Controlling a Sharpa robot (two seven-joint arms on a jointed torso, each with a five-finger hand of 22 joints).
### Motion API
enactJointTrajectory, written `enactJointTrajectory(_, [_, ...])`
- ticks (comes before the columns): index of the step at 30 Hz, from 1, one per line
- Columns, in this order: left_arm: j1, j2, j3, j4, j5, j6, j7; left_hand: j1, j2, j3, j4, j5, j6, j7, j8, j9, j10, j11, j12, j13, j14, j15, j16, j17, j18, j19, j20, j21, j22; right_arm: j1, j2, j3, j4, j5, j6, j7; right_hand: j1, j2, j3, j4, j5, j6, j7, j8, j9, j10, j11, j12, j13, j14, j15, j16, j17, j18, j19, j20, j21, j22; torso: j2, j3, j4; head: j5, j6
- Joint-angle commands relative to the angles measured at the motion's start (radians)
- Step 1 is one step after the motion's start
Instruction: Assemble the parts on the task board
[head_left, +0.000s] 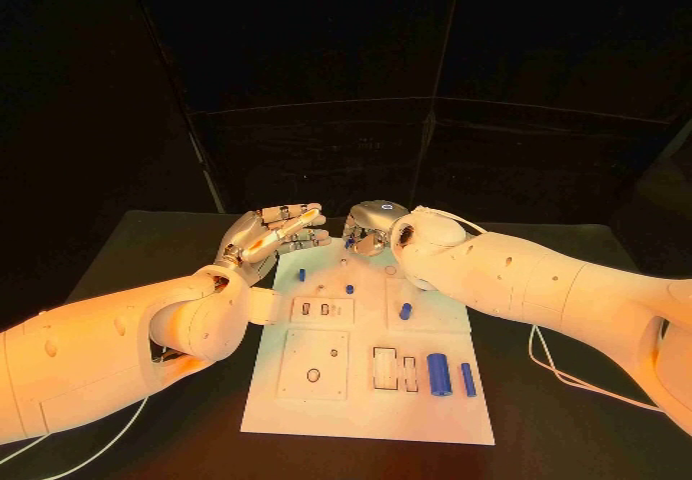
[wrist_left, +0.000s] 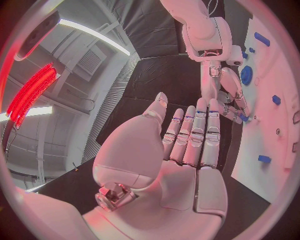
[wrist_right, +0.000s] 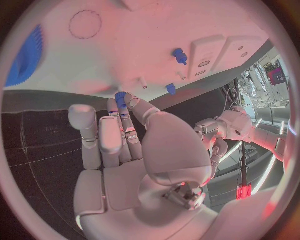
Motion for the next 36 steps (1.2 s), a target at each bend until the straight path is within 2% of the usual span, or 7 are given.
enactJointTrajectory(1, [0.002,0.002,0.001,0.002,0.0,0.007,0.001,-0.006,0.001,-0.004,-0.003,0.002,0.007,0.032,-0.006,-0.001,0.004,0.001,-0.007,-0.002,0.003,0.0,-0.005,0.001,0.013,0.007,0.0,-0.006,-0.001,0.002,0.004,0.001,-0.005,-0.012,0.018,-0.001,-0.004,-0.012,0.006,0.007,-0.006,-0.011,0.002,-0.007,-0.001,-0.012,0.0,-0.009,-0.001,0.018,0.003,0.005,-0.002,-0.012,-0.011,0.0,0.005,-0.003,0.0,0.0001,-0.0007,0.002,-0.002])
enactJointTrajectory(7, [0.003,0.002,0.001,0.001,0.0,0.009,-0.001,-0.006,0.001,-0.004,-0.003,0.002,0.007,0.032,-0.006,-0.001,0.004,0.001,-0.007,-0.002,0.003,0.0,-0.005,0.001,0.013,0.007,0.0,-0.006,-0.001,0.002,0.007,0.001,-0.011,-0.012,0.043,0.002,-0.017,-0.035,0.014,0.024,-0.013,-0.045,0.016,-0.018,-0.004,-0.06,0.017,-0.037,-0.01,0.013,0.016,0.001,-0.014,-0.011,-0.022,0.011,0.002,-0.01,0.001,0.0001,-0.0006,0.004,-0.004])
enactJointTrajectory(14, [0.005,0.0,0.001,0.0,0.0,0.011,-0.004,-0.005,0.001,-0.004,-0.003,0.002,0.007,0.032,-0.006,-0.001,0.004,0.001,-0.007,-0.002,0.003,0.0,-0.005,0.001,0.013,0.007,0.0,-0.006,-0.002,0.002,0.0,0.001,-0.002,-0.013,0.039,-0.001,-0.017,-0.073,-0.021,0.053,-0.019,-0.148,0.028,-0.019,-0.004,-0.194,0.038,-0.053,-0.011,0.002,0.035,-0.013,-0.048,-0.002,-0.057,0.031,-0.026,-0.057,0.0,0.0011,-0.0034,0.005,-0.005])
enactJointTrajectory(22, [0.005,-0.007,0.001,0.003,0.0,0.015,-0.005,-0.002,0.004,-0.002,-0.006,0.002,0.006,0.032,-0.007,-0.002,0.002,0.001,-0.008,-0.002,0.002,0.0,-0.007,0.001,0.012,0.007,0.0,-0.008,-0.003,0.002,-0.117,0.001,0.141,-0.002,-0.03,-0.008,0.003,-0.072,-0.047,0.071,0.002,-0.137,0.029,-0.006,0.002,-0.188,0.037,-0.02,-0.005,-0.006,0.034,-0.028,-0.076,-0.001,-0.056,0.032,-0.026,-0.06,-0.001,0.0024,-0.0044,0.002,-0.001])
enactJointTrajectory(29, [0.005,-0.019,0.001,0.007,0.0,0.022,-0.004,-0.001,0.005,-0.001,-0.008,0.002,0.006,0.031,-0.007,-0.002,0.002,0.001,-0.009,-0.002,0.001,0.001,-0.007,0.001,0.012,0.007,0.0,-0.009,-0.003,0.002,-0.283,0.0,0.304,0.073,-0.083,-0.033,-0.019,-0.074,-0.058,0.11,0.021,-0.102,0.023,0.005,0.005,-0.043,0.015,0.064,0.018,0.011,0.02,0.008,-0.025,-0.009,-0.027,0.022,0.006,-0.013,-0.008,0.0045,-0.0154,-0.005,0.001])
enactJointTrajectory(34, [0.005,-0.021,0.001,0.003,0.0,0.025,-0.006,-0.001,0.005,-0.001,-0.008,0.002,0.006,0.031,-0.008,-0.002,0.002,0.001,-0.009,-0.002,0.001,0.001,-0.008,0.001,0.012,0.007,0.0,-0.009,-0.003,0.002,-0.373,0.0,0.356,0.157,-0.076,-0.069,-0.07,-0.113,-0.123,0.181,0.025,-0.105,-0.018,0.008,0.003,0.118,-0.034,0.209,0.112,0.025,-0.024,0.047,0.027,-0.019,0.01,-0.015,0.043,0.042,-0.013,0.0087,-0.0247,-0.014,0.003])
enactJointTrajectory(36, [0.005,-0.02,0.001,0.002,0.0,0.027,-0.007,-0.001,0.005,-0.001,-0.008,0.002,0.006,0.031,-0.008,-0.002,0.002,0.001,-0.009,-0.002,0.0,0.001,-0.008,0.001,0.012,0.007,0.0,-0.01,-0.003,0.002,-0.395,0.0,0.364,0.182,-0.054,-0.083,-0.102,-0.122,-0.163,0.225,0.051,-0.114,-0.024,0.008,0.003,0.15,-0.04,0.292,0.179,0.032,-0.027,0.067,0.058,-0.028,0.032,-0.024,0.066,0.083,-0.013,0.009,-0.0259,-0.025,0.007])
